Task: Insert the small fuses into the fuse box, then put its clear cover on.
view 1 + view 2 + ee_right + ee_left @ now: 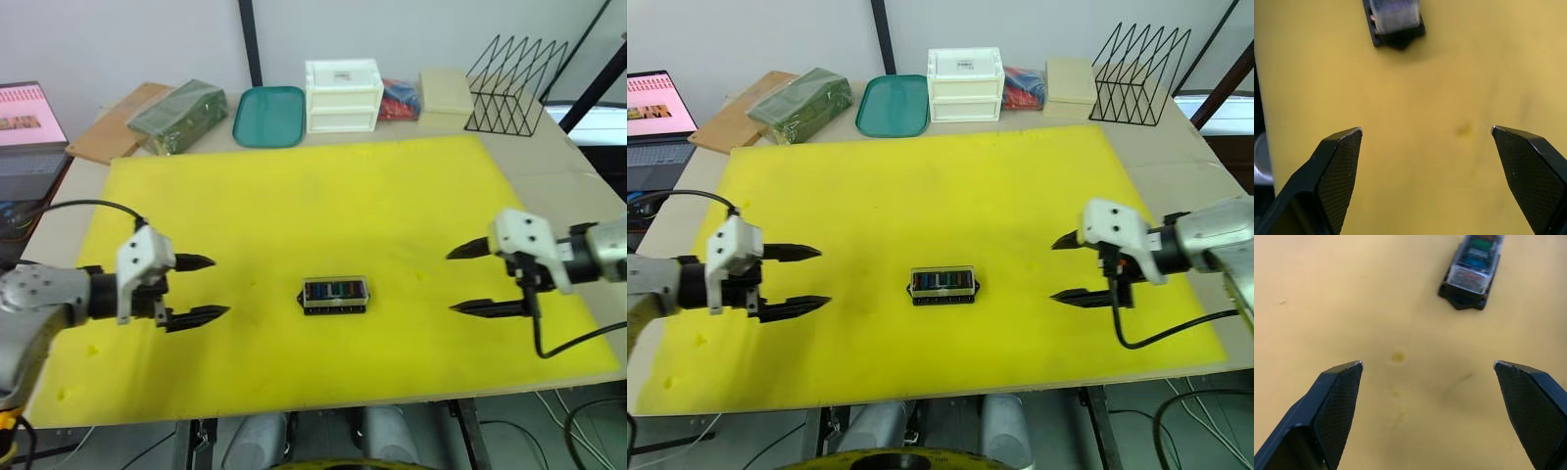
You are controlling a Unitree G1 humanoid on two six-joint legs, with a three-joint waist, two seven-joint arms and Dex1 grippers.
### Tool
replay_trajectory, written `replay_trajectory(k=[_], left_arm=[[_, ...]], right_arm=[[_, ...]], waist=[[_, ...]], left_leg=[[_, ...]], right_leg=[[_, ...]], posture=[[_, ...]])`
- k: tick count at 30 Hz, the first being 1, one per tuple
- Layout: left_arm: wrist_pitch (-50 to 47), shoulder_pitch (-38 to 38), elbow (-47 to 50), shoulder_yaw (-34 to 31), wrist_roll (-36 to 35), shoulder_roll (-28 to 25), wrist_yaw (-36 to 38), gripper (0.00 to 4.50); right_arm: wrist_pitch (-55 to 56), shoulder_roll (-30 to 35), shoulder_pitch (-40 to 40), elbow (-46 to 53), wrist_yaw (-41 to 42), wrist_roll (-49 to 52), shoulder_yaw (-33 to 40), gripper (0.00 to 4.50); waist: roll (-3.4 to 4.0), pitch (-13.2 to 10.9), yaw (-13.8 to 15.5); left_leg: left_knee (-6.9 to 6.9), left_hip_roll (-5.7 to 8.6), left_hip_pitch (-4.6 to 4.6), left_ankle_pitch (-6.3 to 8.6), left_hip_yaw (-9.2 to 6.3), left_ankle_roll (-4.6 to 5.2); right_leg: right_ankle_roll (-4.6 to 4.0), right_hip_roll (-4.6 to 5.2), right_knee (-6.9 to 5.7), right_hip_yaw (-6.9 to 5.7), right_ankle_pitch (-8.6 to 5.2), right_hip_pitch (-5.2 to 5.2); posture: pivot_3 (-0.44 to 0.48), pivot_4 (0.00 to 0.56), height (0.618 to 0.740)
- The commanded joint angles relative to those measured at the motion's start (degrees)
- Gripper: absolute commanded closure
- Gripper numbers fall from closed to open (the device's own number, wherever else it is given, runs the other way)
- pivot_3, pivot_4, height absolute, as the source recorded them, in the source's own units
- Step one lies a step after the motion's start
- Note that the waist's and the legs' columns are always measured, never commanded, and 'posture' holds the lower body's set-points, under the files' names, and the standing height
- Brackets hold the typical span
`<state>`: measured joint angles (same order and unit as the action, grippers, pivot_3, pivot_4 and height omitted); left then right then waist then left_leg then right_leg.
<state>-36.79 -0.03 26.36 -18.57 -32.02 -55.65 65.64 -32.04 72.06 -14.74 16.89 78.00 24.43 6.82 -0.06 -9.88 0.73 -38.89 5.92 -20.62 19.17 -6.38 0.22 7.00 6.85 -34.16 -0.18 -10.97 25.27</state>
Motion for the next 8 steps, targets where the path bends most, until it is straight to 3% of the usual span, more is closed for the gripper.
replay_trajectory(k=[1,8], left_arm=[[-2.5,2.4,3.6,-6.0,-3.2,-1.5,-0.6,0.00],[-1.3,6.1,3.9,-7.1,-2.3,-3.1,-0.3,0.00]], right_arm=[[0.9,2.3,1.3,0.2,1.0,0.4,5.3,0.03],[0.1,3.5,3.5,1.8,1.3,1.2,8.5,0.03]], waist=[[0.03,0.0,-0.1],[0.06,-0.1,0.0]], left_leg=[[0.00,-0.01,0.00,0.00,0.00,0.00],[0.00,-0.02,-0.01,0.03,0.04,-0.04]], right_leg=[[0.00,0.00,0.00,0.00,0.00,0.00],[0.00,0.01,0.02,0.00,0.00,0.00]], posture=[[0.000,0.150,0.740],[0.000,0.150,0.740]])
